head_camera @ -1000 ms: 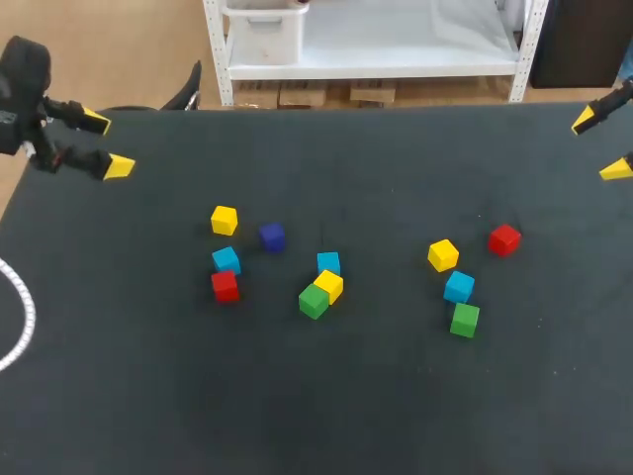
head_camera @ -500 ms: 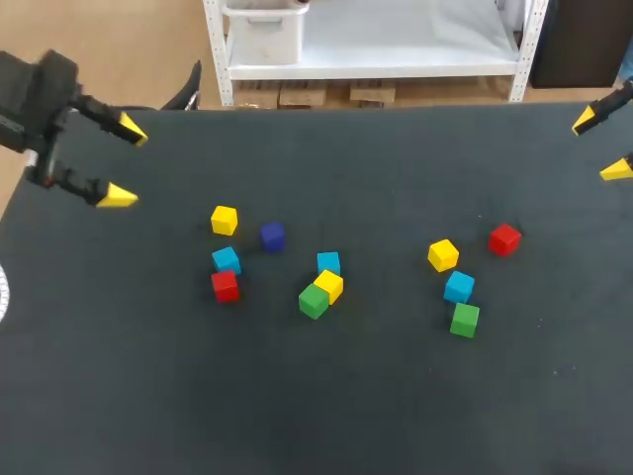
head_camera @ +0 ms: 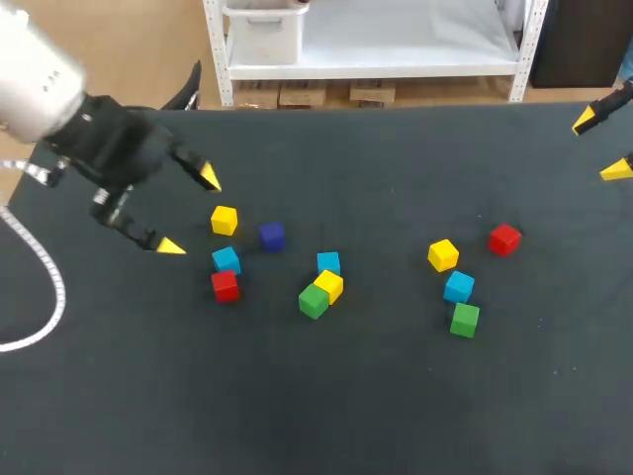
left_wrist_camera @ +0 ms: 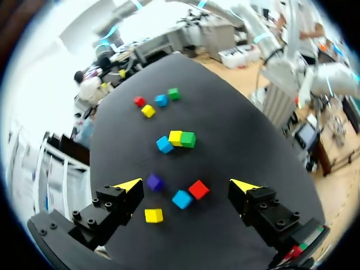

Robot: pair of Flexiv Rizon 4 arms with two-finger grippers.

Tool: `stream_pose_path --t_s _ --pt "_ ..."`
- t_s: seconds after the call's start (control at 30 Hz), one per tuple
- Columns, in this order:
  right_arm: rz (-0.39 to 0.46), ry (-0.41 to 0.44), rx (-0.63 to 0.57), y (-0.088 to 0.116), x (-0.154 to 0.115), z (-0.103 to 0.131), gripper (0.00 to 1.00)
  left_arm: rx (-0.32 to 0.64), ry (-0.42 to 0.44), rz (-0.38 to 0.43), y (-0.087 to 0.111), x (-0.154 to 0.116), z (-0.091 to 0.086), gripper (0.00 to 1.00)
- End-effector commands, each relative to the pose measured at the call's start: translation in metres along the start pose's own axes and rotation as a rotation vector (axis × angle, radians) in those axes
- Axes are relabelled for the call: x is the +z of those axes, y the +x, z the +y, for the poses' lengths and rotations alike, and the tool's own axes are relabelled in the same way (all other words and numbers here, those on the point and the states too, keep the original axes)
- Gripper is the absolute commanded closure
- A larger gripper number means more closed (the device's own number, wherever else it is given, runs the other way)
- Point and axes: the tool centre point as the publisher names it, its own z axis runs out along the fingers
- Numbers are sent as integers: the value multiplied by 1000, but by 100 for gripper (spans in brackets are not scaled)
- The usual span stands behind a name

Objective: Place the blue cubes, place green cubes on the blue cubes, place the yellow cubes on the green cubes, then place the red cubes on the yellow cubes, and place purple cube on the red cubes.

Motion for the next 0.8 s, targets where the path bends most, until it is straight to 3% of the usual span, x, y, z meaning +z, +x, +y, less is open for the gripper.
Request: stream_pose_path --t_s 0.03,0.23,0.47,0.53,0.63,0.8 --pt "1 4 -1 -1 0 2 0 360 205 143 -6 21 17 0" --pt "1 4 -1 -1 0 2 0 417 217 145 -20 43 16 0" --pt "1 4 -1 -1 0 2 0 380 198 113 -22 71 29 0" --pt "1 4 -1 -1 0 2 0 311 179 146 -21 80 35 0" --pt "1 4 -1 -1 0 2 0 180 127 130 -17 89 43 0" --pt "1 4 -1 -1 0 2 0 61 68 81 -12 102 46 0"
